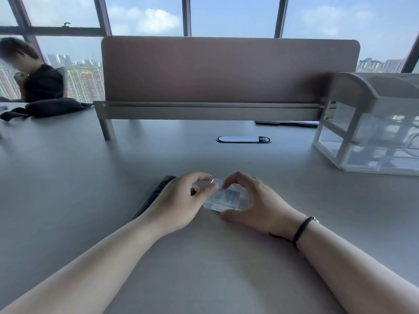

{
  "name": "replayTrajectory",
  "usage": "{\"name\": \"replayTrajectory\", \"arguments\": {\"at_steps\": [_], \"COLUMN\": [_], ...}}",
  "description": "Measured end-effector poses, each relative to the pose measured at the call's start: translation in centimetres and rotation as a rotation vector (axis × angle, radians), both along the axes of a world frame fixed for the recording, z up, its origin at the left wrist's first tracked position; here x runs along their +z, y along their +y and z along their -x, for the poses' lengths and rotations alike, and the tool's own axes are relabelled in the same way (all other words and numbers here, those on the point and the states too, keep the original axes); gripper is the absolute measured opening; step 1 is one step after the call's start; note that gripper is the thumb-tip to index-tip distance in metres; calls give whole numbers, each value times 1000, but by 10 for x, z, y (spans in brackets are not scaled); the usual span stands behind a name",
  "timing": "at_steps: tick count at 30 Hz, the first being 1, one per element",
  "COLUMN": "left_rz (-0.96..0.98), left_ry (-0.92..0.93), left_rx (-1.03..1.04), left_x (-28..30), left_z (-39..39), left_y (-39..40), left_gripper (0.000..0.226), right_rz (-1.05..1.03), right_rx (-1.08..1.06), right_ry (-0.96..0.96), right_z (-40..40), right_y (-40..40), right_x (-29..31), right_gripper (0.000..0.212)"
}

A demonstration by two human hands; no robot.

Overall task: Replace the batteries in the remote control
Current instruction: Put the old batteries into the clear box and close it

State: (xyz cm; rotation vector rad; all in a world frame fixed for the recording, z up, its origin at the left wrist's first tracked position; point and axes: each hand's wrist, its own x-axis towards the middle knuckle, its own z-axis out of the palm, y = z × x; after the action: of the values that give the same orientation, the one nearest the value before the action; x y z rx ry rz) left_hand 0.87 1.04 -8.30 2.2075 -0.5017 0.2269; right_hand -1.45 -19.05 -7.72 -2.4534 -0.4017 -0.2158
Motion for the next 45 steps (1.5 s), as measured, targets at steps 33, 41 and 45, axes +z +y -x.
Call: {"name": "replayTrajectory", "arguments": {"at_steps": [33, 41, 45], "left_rz": [-296, -160, 51], "left_ry": [194, 240, 308], "left_rx": [18, -23, -1], "left_x": [19, 17, 17], "left_z": [17, 12, 11], "left_y": [0, 3, 1], "left_gripper": [61, 50, 49], "right_rz": [-28, -242, -386], "right_rx": [169, 218, 230], "right_ry": [-29, 93, 158], "right_z": [10, 6, 5], "right_y": [0, -3, -3], "right_x": [7, 7, 9], "right_gripper": [46, 36, 28]}}
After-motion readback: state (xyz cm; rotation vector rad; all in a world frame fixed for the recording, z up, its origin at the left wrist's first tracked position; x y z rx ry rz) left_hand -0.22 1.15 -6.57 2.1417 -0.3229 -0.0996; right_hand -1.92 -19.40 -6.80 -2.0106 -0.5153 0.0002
